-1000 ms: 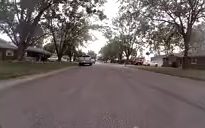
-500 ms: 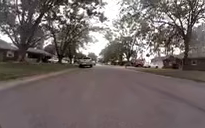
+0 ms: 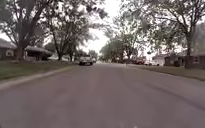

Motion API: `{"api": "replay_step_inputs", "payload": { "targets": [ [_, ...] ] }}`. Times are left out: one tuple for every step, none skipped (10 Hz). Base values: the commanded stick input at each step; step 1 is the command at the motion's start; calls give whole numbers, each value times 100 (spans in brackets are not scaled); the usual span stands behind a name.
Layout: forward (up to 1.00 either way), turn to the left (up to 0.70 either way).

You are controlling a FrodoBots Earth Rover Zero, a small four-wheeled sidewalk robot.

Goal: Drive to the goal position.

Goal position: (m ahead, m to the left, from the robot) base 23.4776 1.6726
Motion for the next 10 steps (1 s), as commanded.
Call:
{"api": "replay_step_inputs", "payload": {
  "targets": [
    [70, 0],
    [70, 0],
    [70, 0],
    [70, 0],
    [70, 0],
    [70, 0],
    [70, 0],
    [70, 0],
    [70, 0],
    [70, 0]
  ]
}}
